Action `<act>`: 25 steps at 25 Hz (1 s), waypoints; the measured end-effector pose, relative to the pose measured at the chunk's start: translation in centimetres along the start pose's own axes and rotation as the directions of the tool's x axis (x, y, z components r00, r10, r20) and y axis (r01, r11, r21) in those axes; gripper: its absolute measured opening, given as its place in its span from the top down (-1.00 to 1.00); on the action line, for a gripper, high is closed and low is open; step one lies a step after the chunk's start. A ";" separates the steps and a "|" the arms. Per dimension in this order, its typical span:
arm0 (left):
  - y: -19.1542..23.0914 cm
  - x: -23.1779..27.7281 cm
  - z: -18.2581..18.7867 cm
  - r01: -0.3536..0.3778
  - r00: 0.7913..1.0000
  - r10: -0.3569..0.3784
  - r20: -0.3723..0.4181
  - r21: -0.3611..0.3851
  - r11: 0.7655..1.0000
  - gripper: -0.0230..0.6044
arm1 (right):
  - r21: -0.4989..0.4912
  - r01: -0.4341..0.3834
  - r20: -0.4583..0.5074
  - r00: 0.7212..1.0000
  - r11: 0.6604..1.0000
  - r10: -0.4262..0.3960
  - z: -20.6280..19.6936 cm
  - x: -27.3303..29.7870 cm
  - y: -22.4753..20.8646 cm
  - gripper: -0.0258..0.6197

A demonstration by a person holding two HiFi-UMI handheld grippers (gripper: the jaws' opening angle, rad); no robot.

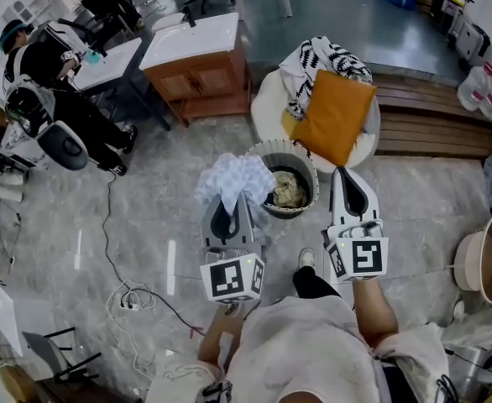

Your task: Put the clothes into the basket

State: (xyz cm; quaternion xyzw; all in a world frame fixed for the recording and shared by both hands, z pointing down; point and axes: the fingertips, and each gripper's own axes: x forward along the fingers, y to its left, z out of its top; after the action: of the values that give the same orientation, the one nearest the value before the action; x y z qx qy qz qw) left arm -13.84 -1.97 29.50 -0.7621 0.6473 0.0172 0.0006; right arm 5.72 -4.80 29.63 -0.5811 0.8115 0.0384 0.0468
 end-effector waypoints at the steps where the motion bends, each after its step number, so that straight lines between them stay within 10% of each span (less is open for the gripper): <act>1: -0.4 1.1 0.0 -0.001 1.000 0.001 -0.001 0.002 1.000 0.76 | 0.003 -0.003 0.000 1.000 1.000 0.003 -0.1 0.8 -0.8 0.96; 25: -2.5 16.9 -4.1 -0.042 0.996 0.041 -0.082 -0.012 0.999 0.76 | 0.063 -0.033 -0.073 0.997 0.997 0.037 -6.0 13.6 -10.8 0.96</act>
State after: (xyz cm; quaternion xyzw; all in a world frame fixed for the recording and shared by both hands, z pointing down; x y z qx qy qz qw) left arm -8.55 -18.28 33.06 -0.7486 0.6622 -0.0096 -0.0313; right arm 11.39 -21.73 33.83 -0.5662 0.8236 -0.0074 0.0341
